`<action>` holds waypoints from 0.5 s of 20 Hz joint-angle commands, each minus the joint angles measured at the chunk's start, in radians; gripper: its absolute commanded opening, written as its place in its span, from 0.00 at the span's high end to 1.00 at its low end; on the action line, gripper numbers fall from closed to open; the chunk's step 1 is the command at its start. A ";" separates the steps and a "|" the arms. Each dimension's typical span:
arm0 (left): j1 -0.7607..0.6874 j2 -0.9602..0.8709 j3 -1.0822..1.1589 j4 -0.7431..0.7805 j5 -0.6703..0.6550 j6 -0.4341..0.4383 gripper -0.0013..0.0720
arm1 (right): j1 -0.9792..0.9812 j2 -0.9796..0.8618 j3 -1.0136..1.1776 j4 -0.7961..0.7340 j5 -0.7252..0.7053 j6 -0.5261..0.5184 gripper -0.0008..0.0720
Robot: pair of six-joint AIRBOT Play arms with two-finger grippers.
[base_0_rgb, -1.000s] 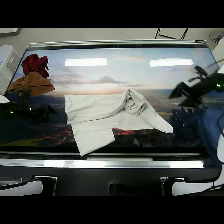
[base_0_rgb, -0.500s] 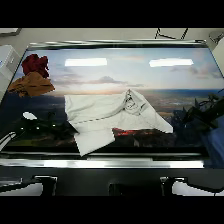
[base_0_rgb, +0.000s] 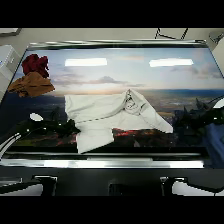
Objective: Fold the clothes and pants, and hang the long-sleeved shirts on hangers.
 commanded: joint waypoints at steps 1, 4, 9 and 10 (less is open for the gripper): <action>-0.003 0.032 0.000 0.000 0.009 -0.003 0.95 | 0.000 -0.039 -0.055 0.160 -0.101 -0.032 0.04; -0.003 0.074 0.000 0.000 0.009 -0.003 0.95 | 0.024 -0.084 -0.055 0.240 -0.106 -0.062 0.08; -0.001 0.125 0.003 0.000 -0.016 -0.003 0.95 | 0.100 -0.080 -0.015 0.237 -0.077 -0.050 0.93; 0.008 0.150 0.017 0.004 -0.021 -0.003 0.95 | 0.100 -0.060 0.021 0.238 -0.057 -0.053 0.93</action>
